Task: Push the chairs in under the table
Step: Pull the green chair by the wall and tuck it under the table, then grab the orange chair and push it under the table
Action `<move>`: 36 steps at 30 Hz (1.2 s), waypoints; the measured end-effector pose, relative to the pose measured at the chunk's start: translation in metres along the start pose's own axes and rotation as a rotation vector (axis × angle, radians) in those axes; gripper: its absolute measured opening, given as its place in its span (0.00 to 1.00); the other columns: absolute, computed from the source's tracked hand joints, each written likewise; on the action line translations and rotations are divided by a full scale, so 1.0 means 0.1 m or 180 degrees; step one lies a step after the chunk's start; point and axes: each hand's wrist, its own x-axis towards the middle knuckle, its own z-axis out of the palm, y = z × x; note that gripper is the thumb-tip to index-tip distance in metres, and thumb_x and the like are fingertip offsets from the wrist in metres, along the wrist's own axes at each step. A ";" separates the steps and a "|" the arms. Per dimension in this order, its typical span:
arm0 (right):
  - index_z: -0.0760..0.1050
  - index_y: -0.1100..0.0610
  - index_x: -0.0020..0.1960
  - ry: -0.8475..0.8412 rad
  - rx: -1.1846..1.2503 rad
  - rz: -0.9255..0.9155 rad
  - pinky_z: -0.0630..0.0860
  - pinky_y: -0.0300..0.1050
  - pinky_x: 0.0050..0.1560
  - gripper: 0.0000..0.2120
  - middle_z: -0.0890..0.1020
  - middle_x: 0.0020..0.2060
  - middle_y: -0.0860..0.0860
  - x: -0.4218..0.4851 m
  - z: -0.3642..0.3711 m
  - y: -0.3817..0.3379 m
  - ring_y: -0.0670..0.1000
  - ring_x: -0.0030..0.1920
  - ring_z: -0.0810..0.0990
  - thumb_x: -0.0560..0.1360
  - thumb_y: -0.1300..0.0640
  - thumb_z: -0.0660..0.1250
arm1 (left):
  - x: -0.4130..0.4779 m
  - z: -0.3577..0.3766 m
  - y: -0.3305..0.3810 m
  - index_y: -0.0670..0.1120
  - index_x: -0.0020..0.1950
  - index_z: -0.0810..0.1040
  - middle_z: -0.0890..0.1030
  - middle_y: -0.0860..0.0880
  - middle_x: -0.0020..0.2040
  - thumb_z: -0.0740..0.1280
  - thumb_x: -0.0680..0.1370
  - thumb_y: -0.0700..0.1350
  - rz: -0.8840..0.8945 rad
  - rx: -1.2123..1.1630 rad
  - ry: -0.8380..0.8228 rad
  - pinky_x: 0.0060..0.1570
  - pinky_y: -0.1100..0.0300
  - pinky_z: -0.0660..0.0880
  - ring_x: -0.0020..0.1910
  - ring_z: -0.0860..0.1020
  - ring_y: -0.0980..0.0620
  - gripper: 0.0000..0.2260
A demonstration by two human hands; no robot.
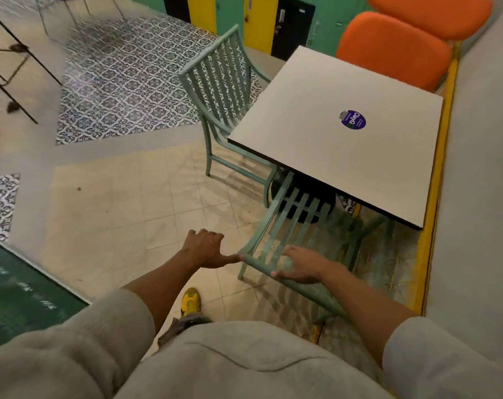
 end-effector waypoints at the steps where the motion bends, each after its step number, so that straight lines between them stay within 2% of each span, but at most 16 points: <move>1: 0.62 0.51 0.84 0.0001 -0.0067 -0.0061 0.66 0.57 0.77 0.50 0.64 0.83 0.53 0.09 -0.07 -0.12 0.57 0.80 0.66 0.73 0.20 0.60 | 0.02 -0.02 -0.14 0.48 0.79 0.70 0.79 0.45 0.72 0.48 0.65 0.87 -0.0038 -0.0059 -0.0020 0.68 0.42 0.69 0.71 0.75 0.42 0.57; 5: 0.62 0.52 0.83 -0.0009 -0.0109 -0.0044 0.66 0.56 0.78 0.50 0.65 0.83 0.53 0.44 -0.35 -0.57 0.57 0.80 0.66 0.73 0.20 0.61 | 0.09 -0.13 -0.70 0.49 0.79 0.70 0.79 0.45 0.72 0.48 0.66 0.87 -0.0122 -0.0276 -0.0084 0.70 0.40 0.67 0.72 0.74 0.42 0.56; 10: 0.62 0.54 0.83 0.0009 -0.0133 -0.0012 0.67 0.56 0.78 0.57 0.66 0.82 0.54 0.99 -0.71 -1.26 0.58 0.80 0.67 0.67 0.17 0.54 | 0.22 -0.30 -1.70 0.50 0.81 0.69 0.78 0.46 0.74 0.48 0.67 0.86 -0.0140 -0.0309 -0.0173 0.71 0.40 0.66 0.73 0.73 0.42 0.55; 14: 0.63 0.55 0.83 0.0143 -0.0176 0.0013 0.67 0.57 0.78 0.51 0.67 0.82 0.56 1.64 -1.08 -1.83 0.59 0.80 0.67 0.74 0.20 0.58 | 0.42 -0.55 -2.65 0.51 0.82 0.67 0.77 0.46 0.75 0.48 0.68 0.86 -0.0261 -0.0294 -0.0234 0.70 0.40 0.67 0.74 0.73 0.41 0.54; 20: 0.62 0.55 0.84 0.0363 -0.0127 -0.0011 0.66 0.54 0.78 0.44 0.65 0.82 0.55 2.43 -1.73 -2.68 0.58 0.80 0.66 0.78 0.27 0.61 | 0.65 -0.92 -3.79 0.50 0.83 0.63 0.74 0.46 0.78 0.51 0.72 0.83 -0.0250 -0.0537 -0.0207 0.72 0.41 0.68 0.76 0.71 0.42 0.50; 24: 0.63 0.54 0.83 0.0548 -0.0227 -0.0086 0.68 0.55 0.77 0.43 0.67 0.81 0.55 2.88 -2.15 -3.03 0.59 0.79 0.68 0.78 0.28 0.62 | 0.96 -1.21 -4.30 0.49 0.85 0.57 0.65 0.46 0.83 0.53 0.73 0.81 -0.0166 -0.0568 -0.0089 0.73 0.40 0.68 0.79 0.66 0.41 0.51; 30: 0.62 0.52 0.84 0.0759 -0.0411 -0.0123 0.71 0.58 0.75 0.44 0.68 0.81 0.54 3.74 -2.79 -3.38 0.59 0.79 0.69 0.77 0.26 0.62 | 1.74 -1.65 -4.81 0.49 0.86 0.53 0.60 0.48 0.85 0.54 0.73 0.81 0.0097 -0.0511 -0.0106 0.76 0.39 0.65 0.82 0.61 0.43 0.51; 36: 0.61 0.51 0.84 0.0812 -0.0256 -0.0119 0.72 0.61 0.73 0.44 0.68 0.81 0.54 4.72 -3.86 -3.50 0.60 0.78 0.70 0.77 0.26 0.62 | 2.76 -2.54 -5.44 0.49 0.86 0.54 0.60 0.48 0.85 0.55 0.74 0.79 0.0187 -0.0428 -0.0180 0.77 0.41 0.65 0.82 0.62 0.43 0.49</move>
